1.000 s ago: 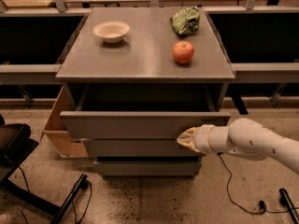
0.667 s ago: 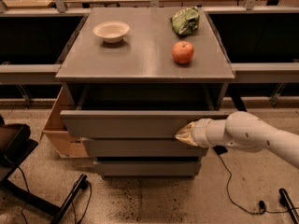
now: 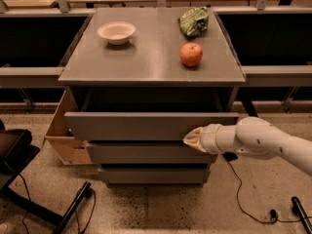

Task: Close top drawer

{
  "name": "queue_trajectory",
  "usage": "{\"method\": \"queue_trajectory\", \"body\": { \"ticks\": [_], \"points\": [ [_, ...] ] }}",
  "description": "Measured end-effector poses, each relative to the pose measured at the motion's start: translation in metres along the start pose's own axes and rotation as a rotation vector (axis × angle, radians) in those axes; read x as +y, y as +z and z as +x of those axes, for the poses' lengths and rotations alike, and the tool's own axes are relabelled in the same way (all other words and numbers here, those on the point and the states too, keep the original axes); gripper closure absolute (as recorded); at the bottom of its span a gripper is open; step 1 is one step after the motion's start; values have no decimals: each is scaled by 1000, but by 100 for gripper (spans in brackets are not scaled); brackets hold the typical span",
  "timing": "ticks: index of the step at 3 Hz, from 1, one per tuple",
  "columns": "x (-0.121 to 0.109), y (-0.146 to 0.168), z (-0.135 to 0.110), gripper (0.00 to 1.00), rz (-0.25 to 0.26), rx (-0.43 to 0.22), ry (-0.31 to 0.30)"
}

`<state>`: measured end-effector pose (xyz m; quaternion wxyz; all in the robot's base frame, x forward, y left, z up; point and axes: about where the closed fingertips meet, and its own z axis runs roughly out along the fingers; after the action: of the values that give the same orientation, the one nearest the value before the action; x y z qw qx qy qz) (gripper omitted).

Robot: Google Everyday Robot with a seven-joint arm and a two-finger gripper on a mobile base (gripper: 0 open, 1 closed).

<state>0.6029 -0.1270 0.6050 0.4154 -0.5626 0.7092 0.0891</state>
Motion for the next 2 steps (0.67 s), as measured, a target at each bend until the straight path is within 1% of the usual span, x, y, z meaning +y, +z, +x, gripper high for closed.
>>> {"method": "queue_trajectory", "body": {
  "ticks": [2],
  "points": [
    [0,0,0,11,0,0,0]
  ]
}}
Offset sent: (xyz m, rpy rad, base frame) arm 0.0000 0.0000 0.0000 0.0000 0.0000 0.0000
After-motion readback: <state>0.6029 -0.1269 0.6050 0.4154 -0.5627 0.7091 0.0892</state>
